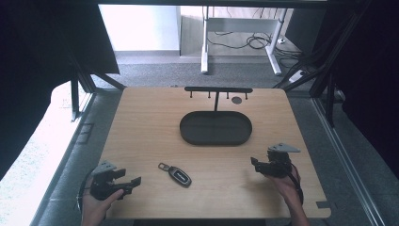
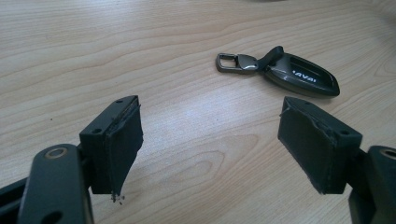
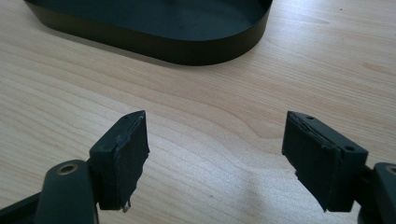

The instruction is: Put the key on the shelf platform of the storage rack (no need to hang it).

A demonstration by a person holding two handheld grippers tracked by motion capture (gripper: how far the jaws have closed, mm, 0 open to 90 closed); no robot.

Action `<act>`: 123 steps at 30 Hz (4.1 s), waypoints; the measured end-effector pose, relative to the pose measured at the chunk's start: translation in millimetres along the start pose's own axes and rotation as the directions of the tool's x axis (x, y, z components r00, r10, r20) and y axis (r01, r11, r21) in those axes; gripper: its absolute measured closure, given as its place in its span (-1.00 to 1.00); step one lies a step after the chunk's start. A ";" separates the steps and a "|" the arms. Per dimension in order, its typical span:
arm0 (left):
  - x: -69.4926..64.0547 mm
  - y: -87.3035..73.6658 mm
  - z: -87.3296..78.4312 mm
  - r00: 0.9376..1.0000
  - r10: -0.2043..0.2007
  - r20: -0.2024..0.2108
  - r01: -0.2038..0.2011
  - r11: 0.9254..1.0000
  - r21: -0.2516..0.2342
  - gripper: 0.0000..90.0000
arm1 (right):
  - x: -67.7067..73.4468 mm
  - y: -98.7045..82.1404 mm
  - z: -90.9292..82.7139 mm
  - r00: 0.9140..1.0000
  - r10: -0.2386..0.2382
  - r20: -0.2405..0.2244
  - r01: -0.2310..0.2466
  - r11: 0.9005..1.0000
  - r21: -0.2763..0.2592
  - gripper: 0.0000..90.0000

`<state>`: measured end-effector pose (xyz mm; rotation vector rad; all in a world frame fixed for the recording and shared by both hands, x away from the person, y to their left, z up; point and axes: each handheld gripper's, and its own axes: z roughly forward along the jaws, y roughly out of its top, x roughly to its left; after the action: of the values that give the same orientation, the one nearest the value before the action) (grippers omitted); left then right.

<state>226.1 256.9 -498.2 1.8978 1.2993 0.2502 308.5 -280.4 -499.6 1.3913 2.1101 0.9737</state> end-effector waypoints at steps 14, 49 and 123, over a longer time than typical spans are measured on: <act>-1.1 0.1 1.7 1.000 -0.001 -0.006 0.001 1.000 0.006 -0.51 | 11.2 11.0 -8.3 0.997 -0.059 -0.042 0.059 0.998 -0.005 -0.42; -0.4 -0.2 0.7 1.000 -0.004 -0.001 0.004 1.000 0.004 -0.51 | 87.2 75.8 -6.9 0.950 -0.256 -0.178 0.275 0.957 0.093 -0.22; -2.4 -0.7 2.5 1.000 -0.007 0.007 0.007 1.000 0.007 -0.50 | 213.8 94.7 44.0 0.817 -0.415 -0.401 0.500 0.856 0.134 -0.21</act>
<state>226.0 253.7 -499.7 1.8987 1.3038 0.2357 310.0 -47.2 -452.2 0.7485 2.7376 0.8391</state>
